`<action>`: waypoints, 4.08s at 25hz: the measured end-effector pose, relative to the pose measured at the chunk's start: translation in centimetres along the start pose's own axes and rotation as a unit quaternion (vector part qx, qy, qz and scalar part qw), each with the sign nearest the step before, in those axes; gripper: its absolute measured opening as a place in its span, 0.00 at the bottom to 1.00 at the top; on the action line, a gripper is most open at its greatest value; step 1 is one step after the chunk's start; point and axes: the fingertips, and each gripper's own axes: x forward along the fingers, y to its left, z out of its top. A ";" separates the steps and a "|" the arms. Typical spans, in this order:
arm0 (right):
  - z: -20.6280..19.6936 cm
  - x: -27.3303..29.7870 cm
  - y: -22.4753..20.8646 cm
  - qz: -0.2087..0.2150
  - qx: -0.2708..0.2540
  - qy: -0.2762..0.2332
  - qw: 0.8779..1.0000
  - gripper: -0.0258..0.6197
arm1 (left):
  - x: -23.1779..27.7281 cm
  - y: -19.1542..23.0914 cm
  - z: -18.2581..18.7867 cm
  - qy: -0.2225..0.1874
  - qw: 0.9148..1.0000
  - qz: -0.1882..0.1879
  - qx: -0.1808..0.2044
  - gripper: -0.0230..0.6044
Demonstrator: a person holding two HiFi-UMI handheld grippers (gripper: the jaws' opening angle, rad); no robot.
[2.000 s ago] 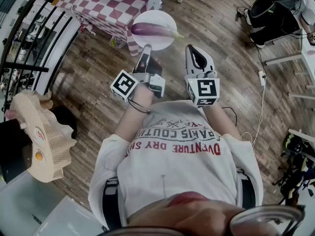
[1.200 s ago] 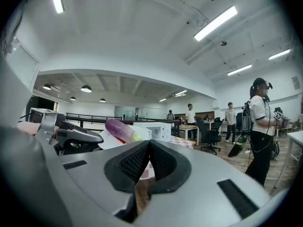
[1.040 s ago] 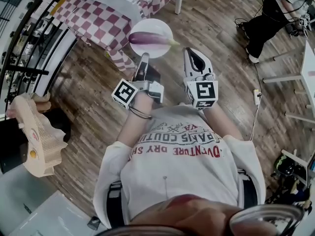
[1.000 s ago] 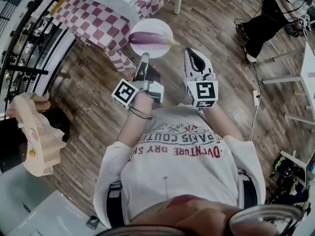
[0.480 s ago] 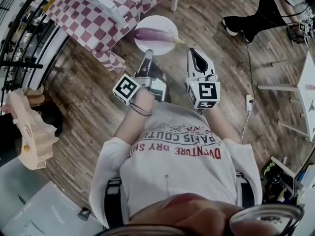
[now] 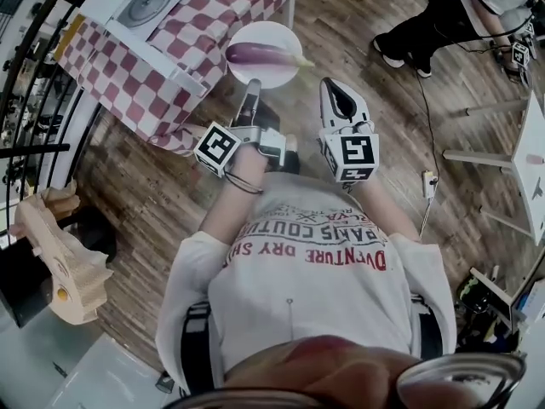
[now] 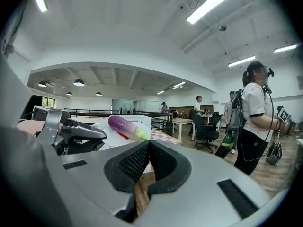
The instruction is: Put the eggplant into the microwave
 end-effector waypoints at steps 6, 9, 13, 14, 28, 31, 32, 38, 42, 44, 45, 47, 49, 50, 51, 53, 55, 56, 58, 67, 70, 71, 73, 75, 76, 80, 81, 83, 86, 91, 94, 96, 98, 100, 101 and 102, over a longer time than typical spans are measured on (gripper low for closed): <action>2.0 8.8 -3.5 0.003 0.008 0.001 1.000 0.07 | 8.7 0.0 4.1 -0.005 1.000 -0.002 0.003 0.09; 2.9 13.1 -4.9 0.008 0.005 0.002 1.000 0.07 | 12.3 0.2 6.2 -0.010 1.000 -0.003 0.004 0.09; 4.1 17.7 -5.6 0.025 -0.003 -0.005 1.000 0.07 | 15.4 0.2 8.7 -0.025 1.000 -0.007 0.000 0.09; 4.3 18.8 -5.6 0.031 -0.005 -0.007 0.999 0.07 | 15.9 0.3 9.3 -0.030 1.000 -0.005 0.001 0.09; 5.0 37.0 -3.2 0.202 -0.007 -0.011 0.979 0.07 | 20.6 4.2 19.9 -0.204 0.978 0.044 0.015 0.09; 6.0 41.4 -1.8 0.256 -0.016 -0.010 0.967 0.07 | 21.6 4.3 22.7 -0.256 0.965 0.054 0.014 0.09; 6.3 42.7 -1.3 0.274 -0.020 -0.008 0.962 0.07 | 21.9 4.4 23.5 -0.274 0.960 0.057 0.012 0.09; 6.8 49.5 0.8 0.360 -0.042 0.000 0.932 0.07 | 23.9 5.8 27.3 -0.362 0.929 0.074 -0.002 0.09; 5.7 52.6 2.0 0.398 -0.054 0.014 0.916 0.07 | 24.4 7.5 28.3 -0.401 0.912 0.090 -0.013 0.09; 5.0 53.8 2.7 0.411 -0.063 0.022 0.909 0.07 | 24.4 8.6 28.8 -0.416 0.903 0.102 -0.021 0.09; 4.6 54.4 3.0 0.417 -0.067 0.027 0.906 0.07 | 24.3 9.2 29.1 -0.424 0.899 0.109 -0.026 0.09; 3.7 55.5 3.9 0.428 -0.074 0.035 0.900 0.07 | 24.2 10.5 29.8 -0.437 0.891 0.120 -0.034 0.09; 2.9 56.6 4.7 0.437 -0.080 0.042 0.895 0.07 | 24.1 11.8 30.7 -0.448 0.884 0.128 -0.041 0.09; 2.4 57.1 5.2 0.441 -0.083 0.046 0.892 0.07 | 24.1 12.4 31.2 -0.452 0.881 0.131 -0.045 0.09; 2.0 57.5 5.6 0.445 -0.085 0.051 0.890 0.07 | 24.1 13.0 31.7 -0.455 0.879 0.135 -0.048 0.09; 1.2 58.5 6.5 0.450 -0.090 0.060 0.886 0.07 | 24.1 14.0 32.7 -0.459 0.876 0.139 -0.053 0.09; 0.4 59.4 7.5 0.452 -0.094 0.070 0.884 0.07 | 24.0 15.0 33.8 -0.463 0.873 0.141 -0.060 0.09; -0.1 59.8 8.0 0.452 -0.095 0.076 0.884 0.07 | 23.9 15.5 34.3 -0.465 0.871 0.143 -0.065 0.09; -0.7 60.7 8.9 0.448 -0.093 0.088 0.885 0.07 | 23.8 16.7 35.4 -0.467 0.868 0.151 -0.073 0.09; -2.8 63.5 13.5 0.457 -0.101 0.119 0.876 0.07 | 23.4 21.0 40.6 -0.471 0.859 0.177 -0.096 0.09; -3.2 63.8 14.5 0.456 -0.099 0.124 0.876 0.07 | 23.2 21.9 41.5 -0.469 0.858 0.182 -0.105 0.09; -3.4 63.9 14.8 0.456 -0.098 0.127 0.876 0.07 | 23.2 22.3 41.8 -0.468 0.858 0.184 -0.108 0.09; -4.0 64.2 15.3 0.456 -0.098 0.135 0.875 0.07 | 23.3 23.1 42.3 -0.466 0.857 0.188 -0.116 0.09; -4.6 64.8 15.6 0.454 -0.099 0.143 0.874 0.07 | 23.6 23.8 42.8 -0.464 0.856 0.192 -0.123 0.09; -4.8 65.1 15.8 0.452 -0.100 0.147 0.874 0.07 | 23.7 24.1 43.1 -0.463 0.856 0.193 -0.125 0.09; -5.7 65.9 16.1 0.444 -0.100 0.160 0.876 0.07 | 24.1 24.7 44.1 -0.459 0.857 0.195 -0.128 0.09; -5.9 66.1 16.2 0.443 -0.099 0.164 0.876 0.07 | 24.2 24.8 44.4 -0.458 0.858 0.195 -0.128 0.09; -6.3 66.3 16.4 0.442 -0.098 0.170 0.875 0.07 | 24.4 25.2 44.9 -0.456 0.858 0.196 -0.131 0.09; -6.6 66.3 16.9 0.442 -0.099 0.175 0.874 0.07 | 24.3 25.6 45.4 -0.451 0.859 0.204 -0.135 0.09; -6.6 66.8 17.5 0.437 -0.099 0.181 0.875 0.07 | 24.4 26.4 46.7 -0.442 0.861 0.213 -0.135 0.09; -6.8 67.1 17.5 0.435 -0.098 0.185 0.876 0.07 | 24.5 26.8 47.3 -0.437 0.862 0.220 -0.135 0.09; -6.8 67.3 17.5 0.433 -0.097 0.187 0.877 0.07 | 24.8 27.2 47.5 -0.432 0.862 0.223 -0.141 0.09; -6.8 67.5 17.6 0.431 -0.097 0.188 0.877 0.07 | 25.0 27.5 47.7 -0.428 0.864 0.222 -0.145 0.09; -6.9 67.6 17.6 0.430 -0.098 0.189 0.877 0.07 | 25.2 27.5 47.7 -0.424 0.866 0.223 -0.144 0.09; -6.9 67.6 17.7 0.430 -0.098 0.190 0.877 0.07 | 25.2 27.5 47.7 -0.423 0.866 0.224 -0.142 0.09; -7.0 67.7 17.7 0.430 -0.098 0.191 0.877 0.07 | 25.3 27.5 47.7 -0.421 0.867 0.228 -0.137 0.09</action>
